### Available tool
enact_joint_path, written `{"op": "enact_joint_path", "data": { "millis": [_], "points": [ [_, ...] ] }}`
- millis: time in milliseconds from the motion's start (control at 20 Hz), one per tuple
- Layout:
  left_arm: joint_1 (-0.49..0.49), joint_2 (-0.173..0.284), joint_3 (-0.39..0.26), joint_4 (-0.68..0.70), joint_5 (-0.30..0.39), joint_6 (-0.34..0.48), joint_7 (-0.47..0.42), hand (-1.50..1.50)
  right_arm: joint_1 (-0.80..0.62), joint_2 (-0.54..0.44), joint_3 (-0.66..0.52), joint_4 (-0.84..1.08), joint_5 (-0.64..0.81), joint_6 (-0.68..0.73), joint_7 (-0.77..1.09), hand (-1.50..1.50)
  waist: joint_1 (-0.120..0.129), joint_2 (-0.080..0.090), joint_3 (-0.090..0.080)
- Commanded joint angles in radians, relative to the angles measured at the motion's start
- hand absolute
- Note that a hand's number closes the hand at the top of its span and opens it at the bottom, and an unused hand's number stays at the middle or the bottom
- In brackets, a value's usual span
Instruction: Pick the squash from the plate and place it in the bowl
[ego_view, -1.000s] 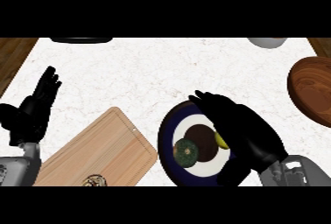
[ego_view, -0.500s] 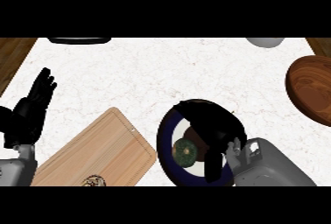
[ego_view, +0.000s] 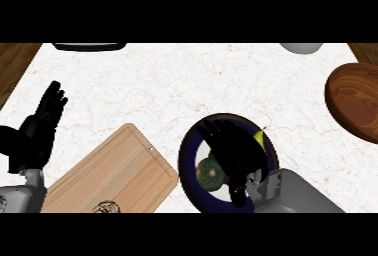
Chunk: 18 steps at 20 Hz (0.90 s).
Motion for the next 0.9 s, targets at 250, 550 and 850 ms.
{"op": "enact_joint_path", "data": {
  "millis": [250,550,850],
  "points": [
    [-0.027,-0.001,0.067,0.063,-0.003,-0.064,-0.03,0.0,0.12,0.074,0.021,0.079,0.169,-0.05,-0.097,-1.5,-0.004,0.0,0.0],
    [-0.016,-0.004,0.069,-0.096,-0.019,-0.06,0.118,0.0,0.112,0.11,-0.034,0.164,0.224,-0.033,-0.162,-1.5,0.0,0.0,0.0],
    [0.028,-0.045,0.078,-0.092,-0.06,-0.062,0.056,0.0,0.165,0.211,-0.019,0.137,0.309,-0.024,-0.117,-1.5,0.0,-0.001,0.0]
  ]
}}
